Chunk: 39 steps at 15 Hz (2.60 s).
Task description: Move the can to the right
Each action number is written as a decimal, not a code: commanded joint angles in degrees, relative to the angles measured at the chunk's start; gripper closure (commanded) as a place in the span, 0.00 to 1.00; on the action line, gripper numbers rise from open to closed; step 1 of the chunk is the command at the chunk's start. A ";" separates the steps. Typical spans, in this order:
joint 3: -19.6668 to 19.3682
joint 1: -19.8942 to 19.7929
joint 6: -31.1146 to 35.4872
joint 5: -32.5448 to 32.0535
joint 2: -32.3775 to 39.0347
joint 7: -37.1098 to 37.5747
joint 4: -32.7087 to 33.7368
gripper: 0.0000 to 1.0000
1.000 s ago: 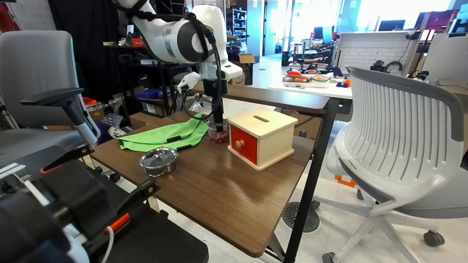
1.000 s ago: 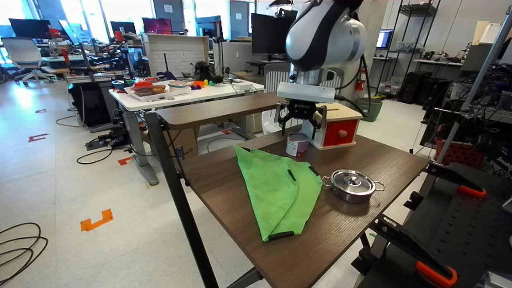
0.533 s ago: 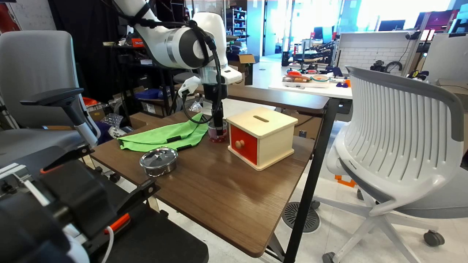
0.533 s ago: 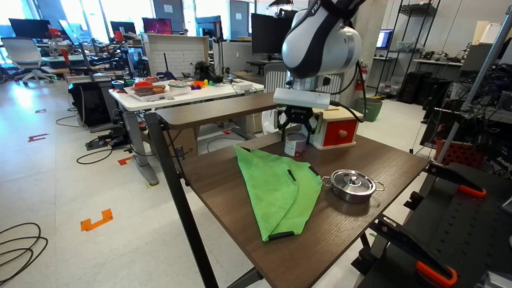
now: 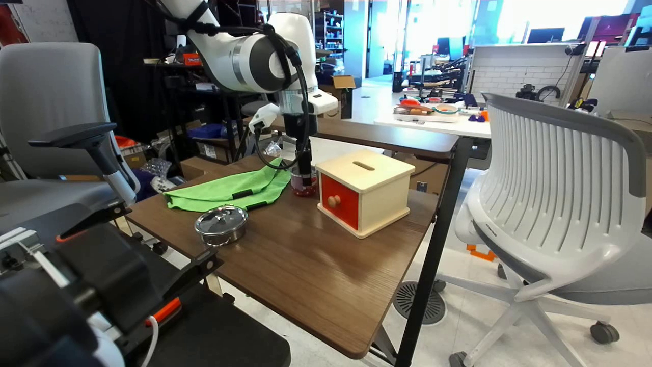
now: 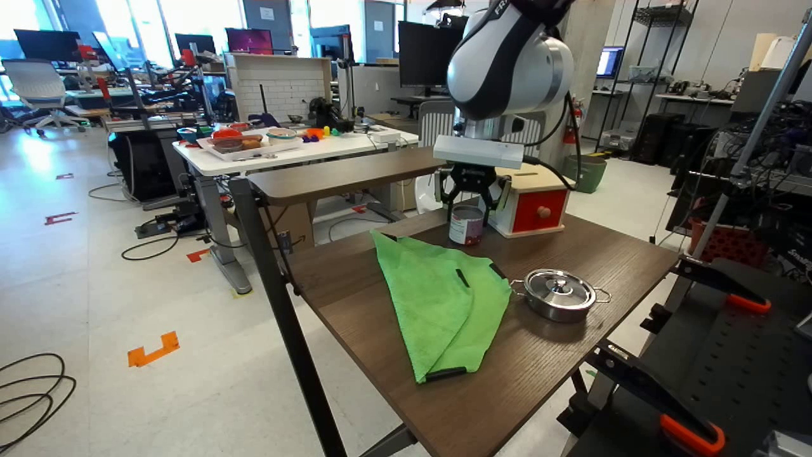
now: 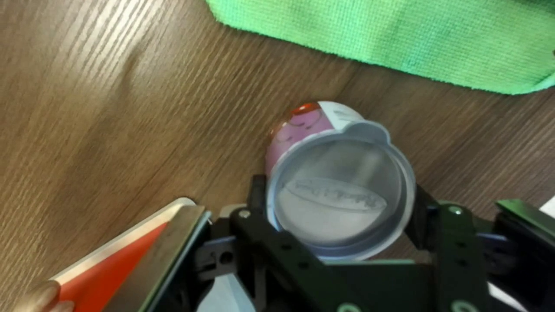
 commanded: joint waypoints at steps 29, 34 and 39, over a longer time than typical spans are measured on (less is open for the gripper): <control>-6.37 -17.08 4.27 11.81 -25.09 -20.25 -35.36 0.54; -6.37 -18.04 4.33 13.50 -20.49 -20.32 -31.13 0.54; -7.51 -18.67 3.83 12.83 -16.12 -19.17 -27.20 0.54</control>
